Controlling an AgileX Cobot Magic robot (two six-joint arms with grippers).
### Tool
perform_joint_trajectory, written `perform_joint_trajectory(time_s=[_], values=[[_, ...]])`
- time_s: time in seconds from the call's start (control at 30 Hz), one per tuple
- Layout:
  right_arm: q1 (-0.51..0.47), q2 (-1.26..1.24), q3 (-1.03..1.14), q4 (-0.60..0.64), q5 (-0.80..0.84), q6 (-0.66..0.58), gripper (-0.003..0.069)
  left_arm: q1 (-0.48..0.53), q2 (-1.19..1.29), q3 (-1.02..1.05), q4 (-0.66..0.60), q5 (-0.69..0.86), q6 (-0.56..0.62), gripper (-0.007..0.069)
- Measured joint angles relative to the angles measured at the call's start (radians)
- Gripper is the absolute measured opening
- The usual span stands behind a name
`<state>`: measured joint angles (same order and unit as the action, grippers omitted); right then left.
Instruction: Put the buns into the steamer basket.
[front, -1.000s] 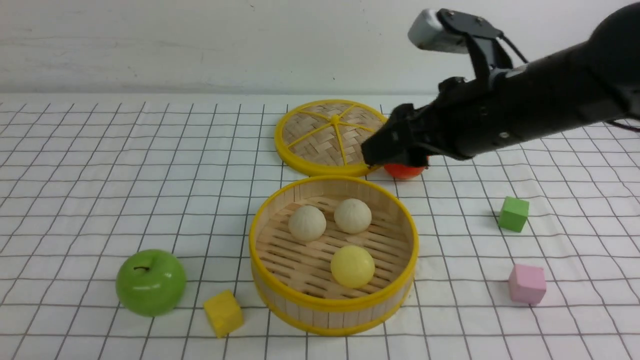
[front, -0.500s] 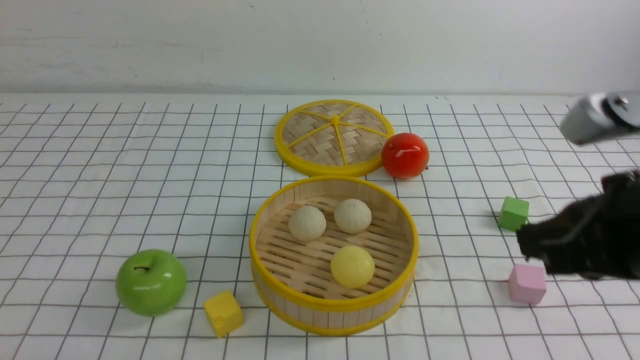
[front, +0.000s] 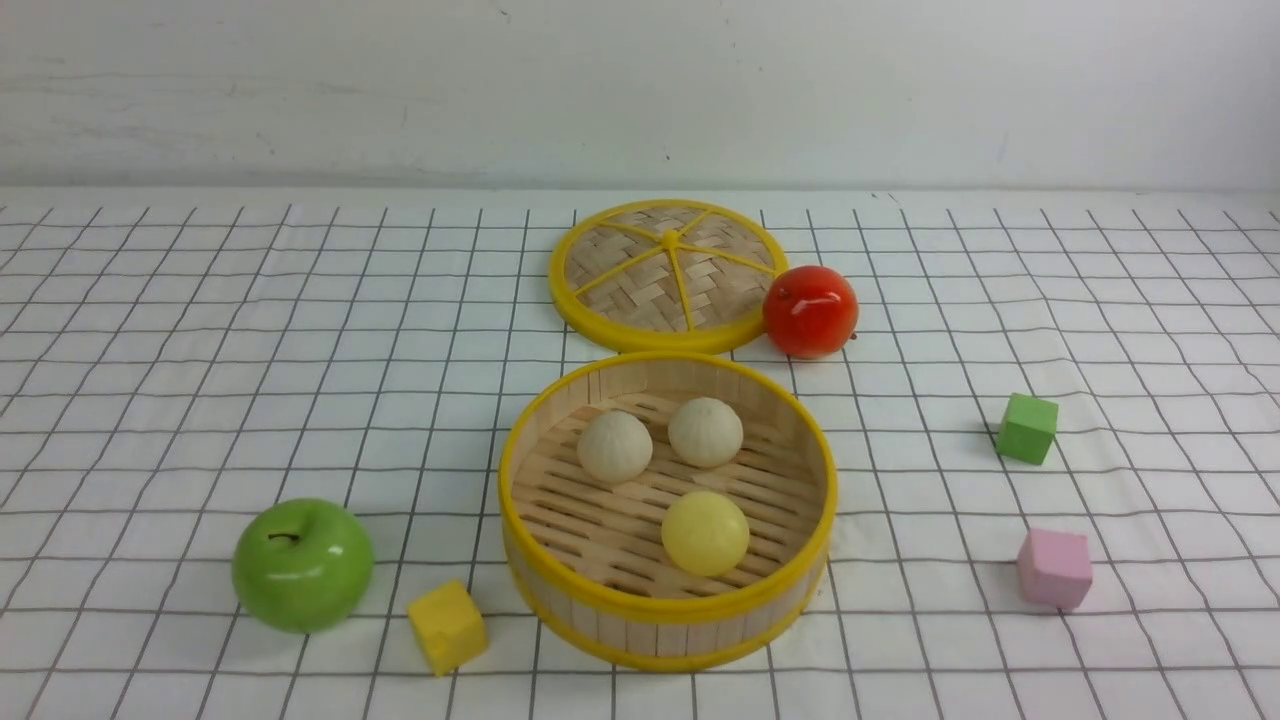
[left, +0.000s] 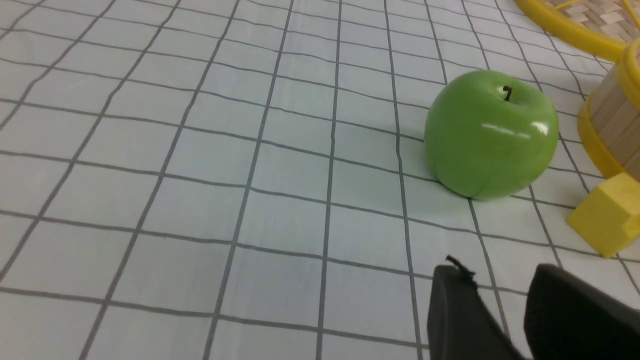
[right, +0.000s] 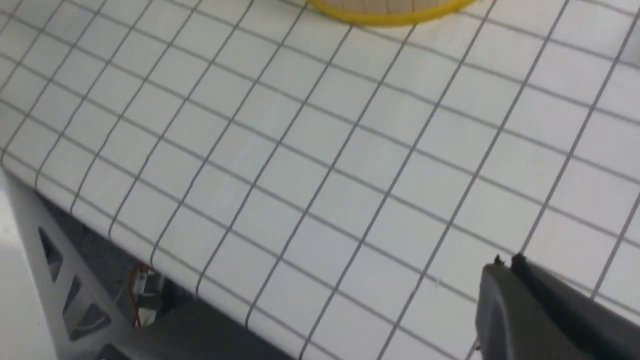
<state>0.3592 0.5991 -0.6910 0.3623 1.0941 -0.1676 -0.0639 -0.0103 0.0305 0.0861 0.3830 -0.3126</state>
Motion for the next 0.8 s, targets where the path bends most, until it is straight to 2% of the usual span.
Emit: perform_joint_trajectory(time_s=[0.2,0.33,0.6,0.8], values=[[-0.008,-0.077,0.000,-0.007,0.135,0.000,-0.0014,0.000,0.000,0.000,0.000,0.000,0.000,0.0214],[-0.103,-0.160,0.001,-0.080,0.128,-0.015,-0.0010,0.000,0.000,0.000,0.000,0.000,0.000,0.0217],[-0.305,-0.372,0.138,-0.362,-0.269,0.003,-0.0010,0.000,0.000,0.000,0.000,0.000,0.000,0.0217],[-0.367,-0.526,0.367,-0.468,-0.451,0.113,-0.0010,0.000,0.000,0.000,0.000,0.000,0.000,0.0227]])
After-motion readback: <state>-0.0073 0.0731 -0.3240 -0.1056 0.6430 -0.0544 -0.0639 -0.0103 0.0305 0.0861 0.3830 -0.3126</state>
